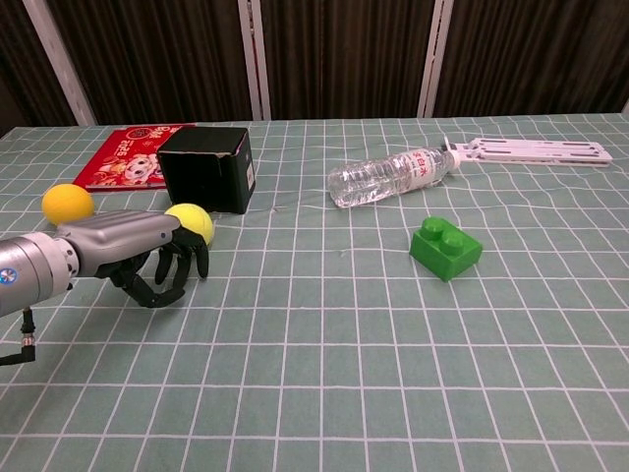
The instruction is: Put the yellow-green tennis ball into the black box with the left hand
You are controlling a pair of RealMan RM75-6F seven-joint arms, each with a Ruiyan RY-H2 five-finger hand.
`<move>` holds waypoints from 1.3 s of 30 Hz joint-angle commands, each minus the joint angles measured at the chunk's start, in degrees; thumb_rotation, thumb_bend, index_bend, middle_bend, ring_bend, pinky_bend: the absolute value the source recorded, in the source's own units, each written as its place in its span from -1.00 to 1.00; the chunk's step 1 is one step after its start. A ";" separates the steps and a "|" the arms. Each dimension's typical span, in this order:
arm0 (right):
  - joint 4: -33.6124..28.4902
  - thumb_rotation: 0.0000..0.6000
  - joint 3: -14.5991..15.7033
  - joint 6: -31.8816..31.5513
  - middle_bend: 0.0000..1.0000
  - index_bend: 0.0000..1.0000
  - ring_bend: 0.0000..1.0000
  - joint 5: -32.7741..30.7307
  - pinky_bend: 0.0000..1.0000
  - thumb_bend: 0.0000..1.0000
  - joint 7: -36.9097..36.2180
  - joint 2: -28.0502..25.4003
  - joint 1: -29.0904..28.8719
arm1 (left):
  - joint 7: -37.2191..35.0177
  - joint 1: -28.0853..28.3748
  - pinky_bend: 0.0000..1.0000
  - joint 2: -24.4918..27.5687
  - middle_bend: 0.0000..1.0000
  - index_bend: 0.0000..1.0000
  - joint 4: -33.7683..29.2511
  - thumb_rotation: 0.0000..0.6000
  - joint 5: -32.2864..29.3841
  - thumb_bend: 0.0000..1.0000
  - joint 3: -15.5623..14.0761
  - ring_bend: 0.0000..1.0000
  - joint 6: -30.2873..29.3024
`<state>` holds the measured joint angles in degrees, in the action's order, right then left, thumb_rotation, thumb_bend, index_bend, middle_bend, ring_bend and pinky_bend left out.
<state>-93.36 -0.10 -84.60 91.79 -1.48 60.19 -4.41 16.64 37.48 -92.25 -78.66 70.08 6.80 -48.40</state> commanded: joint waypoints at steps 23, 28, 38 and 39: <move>-0.26 1.00 0.06 -0.63 -1.00 -1.00 -1.00 0.06 -1.00 -0.58 -0.73 -0.73 0.45 | -5.27 3.58 0.35 -2.51 -0.12 -0.39 7.72 0.98 0.35 -0.22 2.42 -0.11 -0.30; -0.21 1.00 0.10 -1.00 -1.00 -1.00 -1.00 0.33 -1.00 -0.58 -1.15 -0.95 0.61 | -4.47 3.99 0.24 -3.60 -0.19 -0.47 9.46 0.98 -1.14 -0.22 3.01 -0.17 -0.67; -0.26 1.00 0.07 -1.36 -1.00 -1.00 -1.00 0.42 -1.00 -0.58 -1.17 -1.05 0.82 | -2.54 4.51 0.06 -4.20 -0.26 -0.53 11.04 0.97 -1.93 -0.22 3.22 -0.28 -2.01; -0.23 1.00 0.04 -1.37 -1.00 -1.00 -1.00 0.38 -1.00 -0.58 -1.15 -1.02 0.82 | -2.06 4.48 0.02 -4.27 -0.26 -0.53 11.08 0.96 -1.99 -0.22 3.16 -0.29 -2.33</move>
<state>-93.60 -0.05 -85.97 92.17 -2.64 59.16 -3.58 13.97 41.93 -96.39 -67.79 68.25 10.01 -50.31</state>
